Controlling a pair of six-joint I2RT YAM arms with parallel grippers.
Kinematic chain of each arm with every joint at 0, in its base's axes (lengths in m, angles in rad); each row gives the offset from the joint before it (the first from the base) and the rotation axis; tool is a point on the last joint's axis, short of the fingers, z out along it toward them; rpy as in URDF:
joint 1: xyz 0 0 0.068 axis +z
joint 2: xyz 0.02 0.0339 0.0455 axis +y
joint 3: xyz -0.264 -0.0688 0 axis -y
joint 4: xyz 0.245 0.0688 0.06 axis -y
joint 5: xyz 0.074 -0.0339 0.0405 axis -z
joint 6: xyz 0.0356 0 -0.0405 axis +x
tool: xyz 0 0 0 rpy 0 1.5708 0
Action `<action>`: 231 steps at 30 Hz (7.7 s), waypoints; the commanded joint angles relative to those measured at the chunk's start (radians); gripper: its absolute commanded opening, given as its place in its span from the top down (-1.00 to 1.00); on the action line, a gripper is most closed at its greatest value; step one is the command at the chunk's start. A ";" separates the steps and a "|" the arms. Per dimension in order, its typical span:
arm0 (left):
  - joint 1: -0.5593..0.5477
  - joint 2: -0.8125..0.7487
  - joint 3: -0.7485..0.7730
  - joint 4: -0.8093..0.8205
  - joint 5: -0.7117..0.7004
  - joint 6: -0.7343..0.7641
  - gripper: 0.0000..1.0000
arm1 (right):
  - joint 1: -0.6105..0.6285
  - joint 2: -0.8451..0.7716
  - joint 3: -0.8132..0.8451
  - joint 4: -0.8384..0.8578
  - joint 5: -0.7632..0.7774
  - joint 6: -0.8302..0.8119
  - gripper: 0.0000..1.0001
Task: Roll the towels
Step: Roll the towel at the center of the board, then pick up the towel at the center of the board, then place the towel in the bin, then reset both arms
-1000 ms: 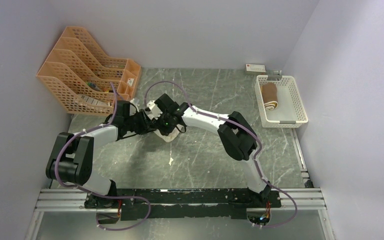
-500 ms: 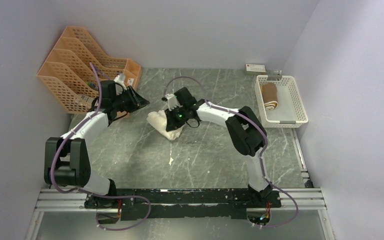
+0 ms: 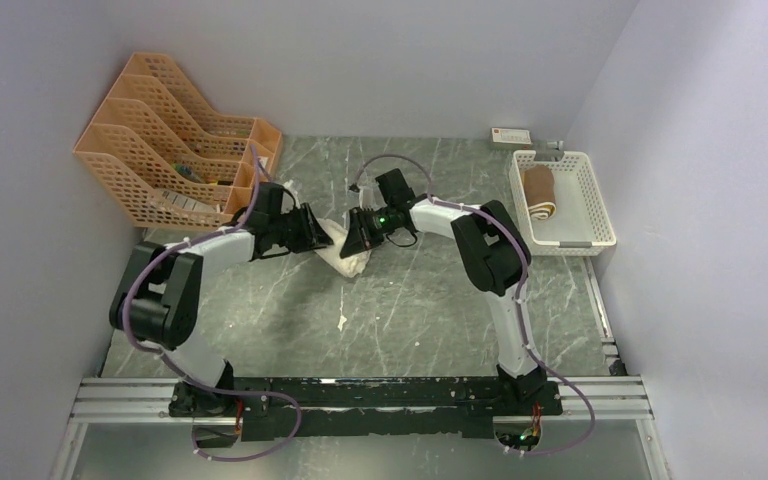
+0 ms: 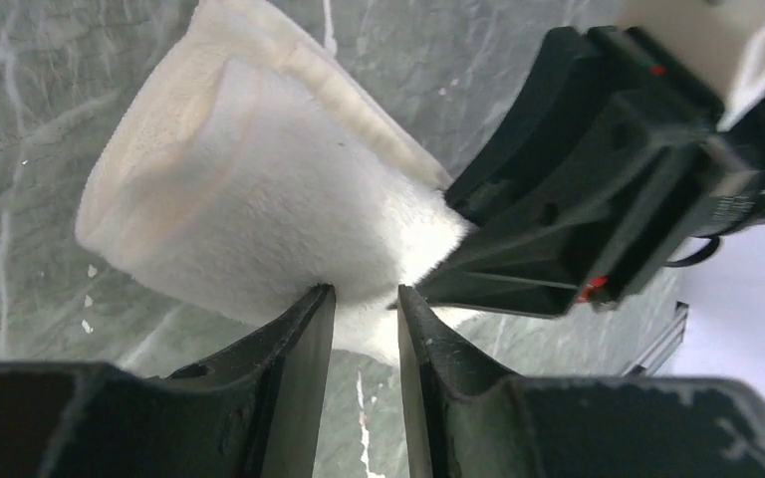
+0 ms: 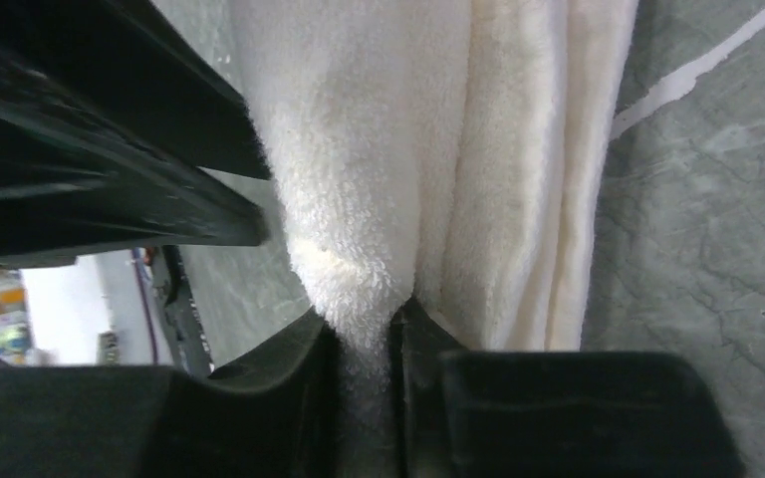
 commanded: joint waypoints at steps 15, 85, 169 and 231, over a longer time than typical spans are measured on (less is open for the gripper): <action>-0.029 0.212 0.129 0.029 -0.084 0.025 0.18 | 0.219 -0.374 -0.107 -0.120 0.938 -0.411 -1.00; 0.295 -0.210 0.136 -0.083 0.117 -0.032 -0.04 | 0.025 -0.183 -0.247 0.112 0.537 -0.090 1.00; 0.283 -0.090 0.257 -0.347 0.236 0.145 0.07 | -1.001 -0.044 0.153 0.072 0.630 -0.349 0.88; 0.251 -0.374 0.027 0.147 0.008 0.474 -0.98 | -0.234 -0.881 -0.572 0.377 0.896 0.075 -1.00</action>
